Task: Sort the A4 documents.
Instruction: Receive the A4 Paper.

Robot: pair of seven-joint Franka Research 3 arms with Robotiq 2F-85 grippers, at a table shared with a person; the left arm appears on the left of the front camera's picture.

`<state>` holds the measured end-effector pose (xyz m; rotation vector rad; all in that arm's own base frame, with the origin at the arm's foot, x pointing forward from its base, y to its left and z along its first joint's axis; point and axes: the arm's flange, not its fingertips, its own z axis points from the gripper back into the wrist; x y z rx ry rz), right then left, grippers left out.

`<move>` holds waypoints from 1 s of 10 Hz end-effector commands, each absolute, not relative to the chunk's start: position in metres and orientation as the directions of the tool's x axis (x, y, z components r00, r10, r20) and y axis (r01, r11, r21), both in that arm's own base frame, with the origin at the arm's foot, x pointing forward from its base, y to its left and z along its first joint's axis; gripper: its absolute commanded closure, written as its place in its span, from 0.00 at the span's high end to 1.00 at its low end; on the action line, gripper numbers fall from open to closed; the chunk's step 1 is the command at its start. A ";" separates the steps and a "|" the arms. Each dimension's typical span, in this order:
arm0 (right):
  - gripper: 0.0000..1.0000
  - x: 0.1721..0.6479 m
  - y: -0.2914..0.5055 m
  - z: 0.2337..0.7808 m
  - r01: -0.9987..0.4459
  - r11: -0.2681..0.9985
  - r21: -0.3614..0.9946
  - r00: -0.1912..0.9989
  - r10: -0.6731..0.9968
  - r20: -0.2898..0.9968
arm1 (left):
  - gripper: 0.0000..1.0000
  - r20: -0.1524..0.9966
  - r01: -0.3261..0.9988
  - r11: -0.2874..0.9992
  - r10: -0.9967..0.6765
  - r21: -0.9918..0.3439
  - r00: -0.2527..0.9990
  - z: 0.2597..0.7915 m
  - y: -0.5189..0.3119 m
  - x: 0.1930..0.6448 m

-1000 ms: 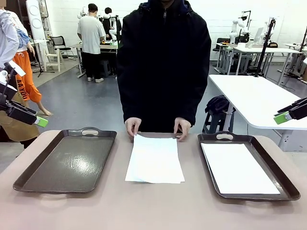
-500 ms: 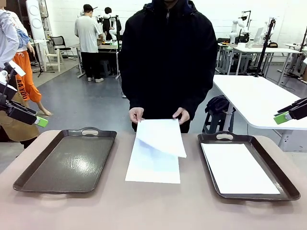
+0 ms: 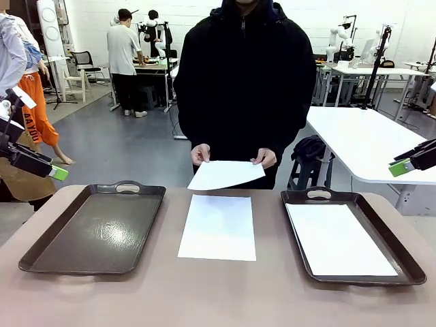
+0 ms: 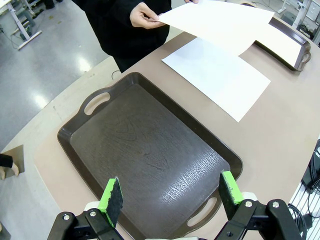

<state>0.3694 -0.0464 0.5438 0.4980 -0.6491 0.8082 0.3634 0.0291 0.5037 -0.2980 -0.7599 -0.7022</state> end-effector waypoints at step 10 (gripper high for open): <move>1.00 0.370 -0.046 0.544 -0.787 0.596 0.158 0.517 0.499 0.695 | 1.00 0.720 0.692 0.722 -0.480 0.000 0.501 0.501 0.032 0.365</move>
